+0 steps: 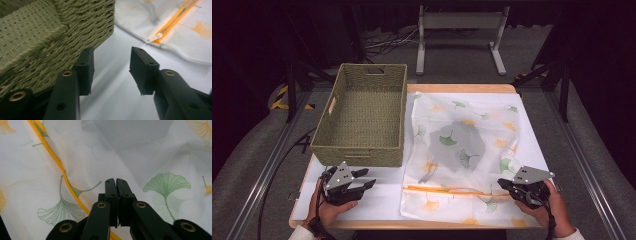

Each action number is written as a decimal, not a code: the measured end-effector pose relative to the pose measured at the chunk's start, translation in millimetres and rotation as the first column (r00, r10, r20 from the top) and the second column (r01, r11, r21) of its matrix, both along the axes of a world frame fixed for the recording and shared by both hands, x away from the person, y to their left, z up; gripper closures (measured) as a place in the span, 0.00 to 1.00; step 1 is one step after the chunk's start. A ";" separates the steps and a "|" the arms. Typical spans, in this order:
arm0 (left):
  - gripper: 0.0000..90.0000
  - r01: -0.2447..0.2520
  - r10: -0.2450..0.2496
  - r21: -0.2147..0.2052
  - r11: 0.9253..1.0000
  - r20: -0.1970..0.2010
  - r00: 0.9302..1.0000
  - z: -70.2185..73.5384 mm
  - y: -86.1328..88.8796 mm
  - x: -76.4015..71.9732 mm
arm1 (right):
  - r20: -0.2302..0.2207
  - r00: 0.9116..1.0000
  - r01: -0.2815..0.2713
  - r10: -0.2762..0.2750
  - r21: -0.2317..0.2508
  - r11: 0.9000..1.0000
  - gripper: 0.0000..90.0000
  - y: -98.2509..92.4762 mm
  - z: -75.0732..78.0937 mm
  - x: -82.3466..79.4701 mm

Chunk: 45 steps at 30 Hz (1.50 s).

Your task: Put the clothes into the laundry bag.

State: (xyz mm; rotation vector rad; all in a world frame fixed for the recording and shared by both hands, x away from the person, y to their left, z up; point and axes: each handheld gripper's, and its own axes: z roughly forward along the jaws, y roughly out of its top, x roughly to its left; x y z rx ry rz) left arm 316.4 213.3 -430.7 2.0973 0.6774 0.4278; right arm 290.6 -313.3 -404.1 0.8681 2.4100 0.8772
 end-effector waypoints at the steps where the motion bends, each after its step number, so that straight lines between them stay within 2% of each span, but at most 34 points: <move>1: 0.56 -0.009 0.009 -0.001 1.000 0.005 1.000 0.4 0.6 -0.1 | 0.010 1.000 0.005 -0.005 0.008 1.000 0.95 -1.2 1.0 -0.5; 3: 0.49 -0.041 0.041 -0.012 0.999 0.016 0.999 1.3 3.0 -0.8 | 0.048 0.999 0.010 -0.011 0.017 1.000 0.89 -4.2 4.6 -1.8; 4: 0.46 -0.041 0.041 -0.012 0.999 0.016 0.999 1.3 3.0 -0.8 | 0.048 0.999 0.010 -0.011 0.017 1.000 0.89 -4.2 4.6 -1.8; 6: 0.43 -0.066 0.066 -0.018 0.998 0.022 0.998 1.5 6.5 -0.9 | 0.093 0.995 0.020 -0.024 0.043 0.999 0.79 -7.9 9.4 -3.5; 9: 0.36 -0.108 0.109 -0.033 0.994 0.029 0.994 1.6 12.8 -1.0 | 0.147 0.989 0.015 -0.027 0.086 0.996 0.75 -14.9 16.2 -5.4; 11: 0.32 -0.132 0.134 -0.032 0.991 0.038 0.990 1.7 16.0 -1.2 | 0.183 0.982 0.029 -0.047 0.097 0.995 0.68 -20.4 19.7 -5.1; 13: 0.29 -0.146 0.148 -0.045 0.988 0.040 0.988 0.8 18.3 -0.8 | 0.219 0.973 0.056 -0.077 0.103 0.993 0.67 -27.5 21.7 -4.2; 16: 0.25 -0.161 0.163 -0.043 0.986 0.045 0.986 0.1 20.6 -0.1 | 0.243 0.963 0.092 -0.118 0.114 0.989 0.62 -39.1 20.9 -1.0; 19: 0.23 -0.186 0.188 -0.034 0.982 0.056 0.981 -2.0 24.8 0.6 | 0.247 0.954 0.138 -0.169 0.139 0.981 0.58 -51.9 17.4 4.0; 21: 0.22 -0.194 0.196 -0.029 0.981 0.062 0.979 -3.8 29.1 0.8 | 0.234 0.952 0.158 -0.195 0.164 0.974 0.55 -59.8 13.7 8.2; 23: 0.21 -0.207 0.209 -0.029 0.978 0.061 0.976 -5.2 33.5 0.7 | 0.238 0.949 0.170 -0.206 0.164 0.972 0.54 -62.3 12.2 9.4; 24: 0.21 -0.222 0.224 -0.041 0.974 0.057 0.973 -6.9 39.8 0.7 | 0.241 0.942 0.191 -0.232 0.185 0.964 0.52 -70.3 6.2 12.8; 26: 0.20 -0.233 0.235 -0.045 0.971 0.057 0.970 -7.9 42.8 0.6 | 0.237 0.942 0.196 -0.240 0.194 0.961 0.51 -72.5 4.0 14.0; 27: 0.19 -0.252 0.255 -0.058 0.966 0.057 0.965 -9.8 49.5 0.3 | 0.240 0.933 0.224 -0.267 0.190 0.956 0.48 -77.6 -2.4 17.7; 28: 0.19 -0.252 0.255 -0.058 0.966 0.057 0.965 -9.8 49.5 0.3 | 0.239 0.931 0.232 -0.276 0.196 0.953 0.47 -79.9 -5.4 19.3; 29: 0.19 -0.267 0.271 -0.072 0.961 0.048 0.961 -11.2 53.1 0.4 | 0.235 0.930 0.238 -0.283 0.201 0.950 0.45 -81.6 -7.5 20.4; 30: 0.19 -0.267 0.271 -0.072 0.961 0.048 0.961 -11.2 53.1 0.4 | 0.235 0.930 0.238 -0.283 0.201 0.950 0.45 -81.6 -7.5 20.4; 32: 0.18 -0.287 0.291 -0.081 0.954 0.041 0.956 -12.7 56.3 1.0 | 0.225 0.925 0.259 -0.305 0.212 0.942 0.41 -85.6 -14.3 23.5; 35: 0.17 -0.289 0.293 -0.086 0.953 0.042 0.955 -13.5 57.4 0.6 | 0.199 0.916 0.297 -0.347 0.243 0.923 0.37 -91.4 -23.1 28.3; 36: 0.17 -0.292 0.296 -0.086 0.953 0.042 0.954 -13.6 57.8 0.1 | 0.199 0.916 0.297 -0.347 0.243 0.923 0.35 -91.4 -23.1 28.3; 37: 0.16 -0.294 0.298 -0.092 0.952 0.042 0.954 -13.4 59.0 -0.3 | 0.176 0.914 0.318 -0.367 0.255 0.913 0.33 -93.5 -28.4 31.5; 40: 0.16 -0.296 0.302 -0.100 0.950 0.048 0.952 -12.8 60.1 0.4 | 0.171 0.912 0.329 -0.374 0.242 0.913 0.34 -94.6 -32.8 32.9; 42: 0.16 -0.296 0.301 -0.092 0.951 0.044 0.953 -13.8 59.9 1.0 | 0.176 0.905 0.340 -0.387 0.250 0.907 0.34 -95.6 -32.7 31.3; 45: 0.15 -0.296 0.300 -0.086 0.951 0.038 0.953 -15.4 59.9 2.5 | 0.177 0.901 0.343 -0.395 0.266 0.901 0.34 -97.1 -33.5 29.9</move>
